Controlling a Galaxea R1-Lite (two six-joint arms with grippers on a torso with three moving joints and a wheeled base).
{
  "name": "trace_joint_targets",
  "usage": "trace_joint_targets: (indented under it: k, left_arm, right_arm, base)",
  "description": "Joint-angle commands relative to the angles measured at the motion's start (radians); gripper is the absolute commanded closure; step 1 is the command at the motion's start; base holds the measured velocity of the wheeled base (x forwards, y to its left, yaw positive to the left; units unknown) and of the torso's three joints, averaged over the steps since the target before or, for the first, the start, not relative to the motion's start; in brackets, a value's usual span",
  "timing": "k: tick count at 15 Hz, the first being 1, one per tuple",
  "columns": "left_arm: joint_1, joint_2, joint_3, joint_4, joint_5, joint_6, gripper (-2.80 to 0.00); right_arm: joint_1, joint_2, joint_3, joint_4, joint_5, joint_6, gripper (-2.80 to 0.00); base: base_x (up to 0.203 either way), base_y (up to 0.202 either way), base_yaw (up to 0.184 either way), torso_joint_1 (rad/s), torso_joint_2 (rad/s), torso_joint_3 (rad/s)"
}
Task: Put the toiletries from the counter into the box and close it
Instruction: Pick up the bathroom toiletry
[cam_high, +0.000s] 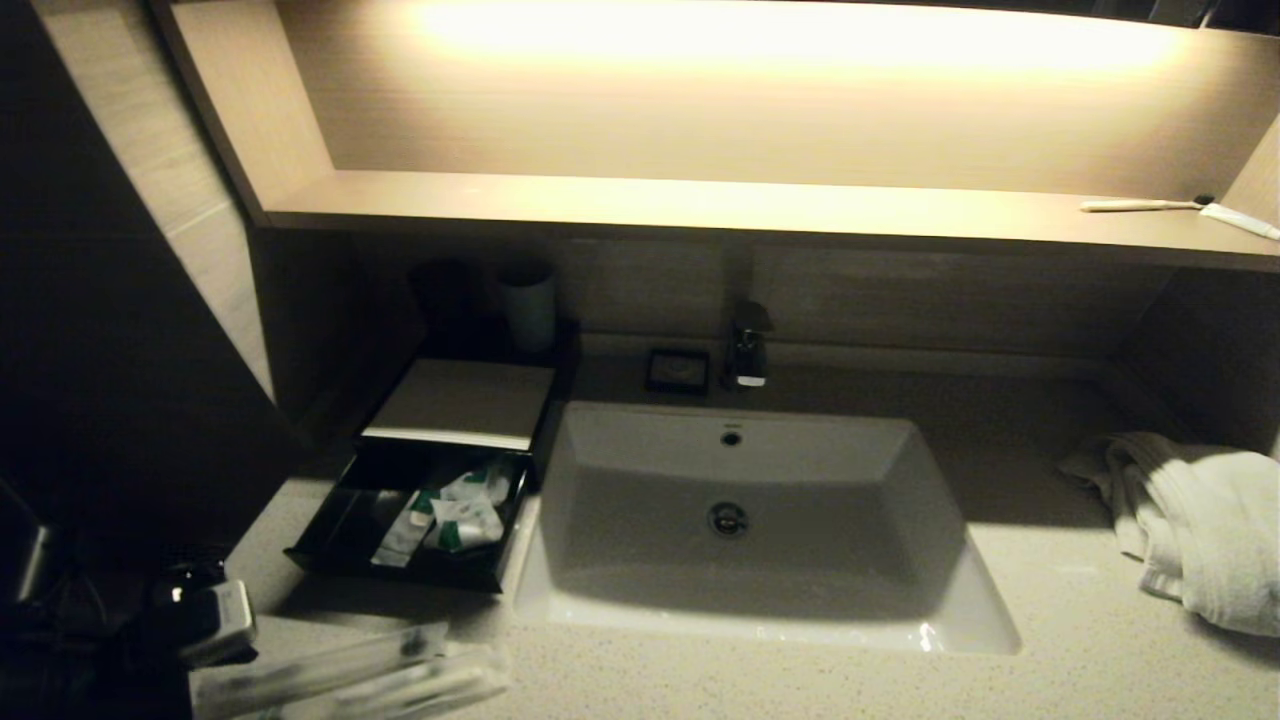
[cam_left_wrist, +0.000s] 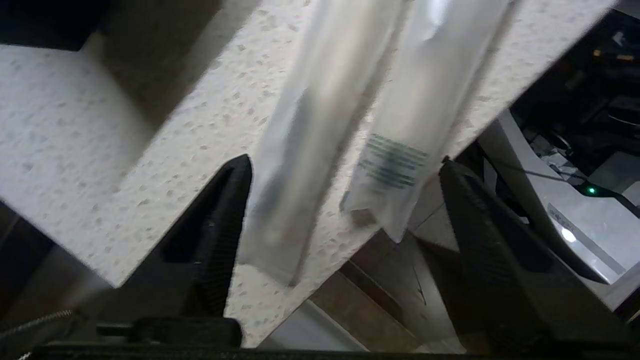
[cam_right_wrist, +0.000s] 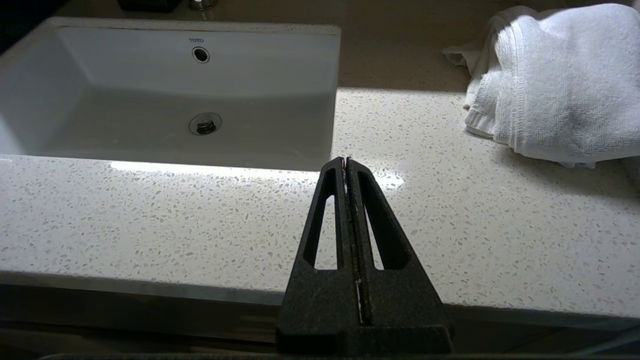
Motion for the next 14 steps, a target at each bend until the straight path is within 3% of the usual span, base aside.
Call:
trace_joint_targets:
  k: [1,7,14]
  left_arm:
    - [0.002,0.013,0.005,0.003,-0.017,0.022,-2.80]
    - [0.002,0.030,0.011,0.000,-0.063,0.066,-2.80]
    - [0.010,0.050,0.006,-0.003,-0.066,0.075,-2.80]
  right_arm:
    - [0.000,0.000,0.000,0.000,0.000,0.000,0.00]
    - [0.000,0.000,0.000,0.000,0.000,0.000,0.00]
    - [0.000,0.000,0.000,0.000,0.000,0.000,0.00]
  base:
    - [0.000,0.000,0.000,0.000,0.00,0.000]
    - [0.000,0.000,0.000,0.000,0.00,0.000]
    - [0.000,0.000,0.000,0.000,0.00,0.000]
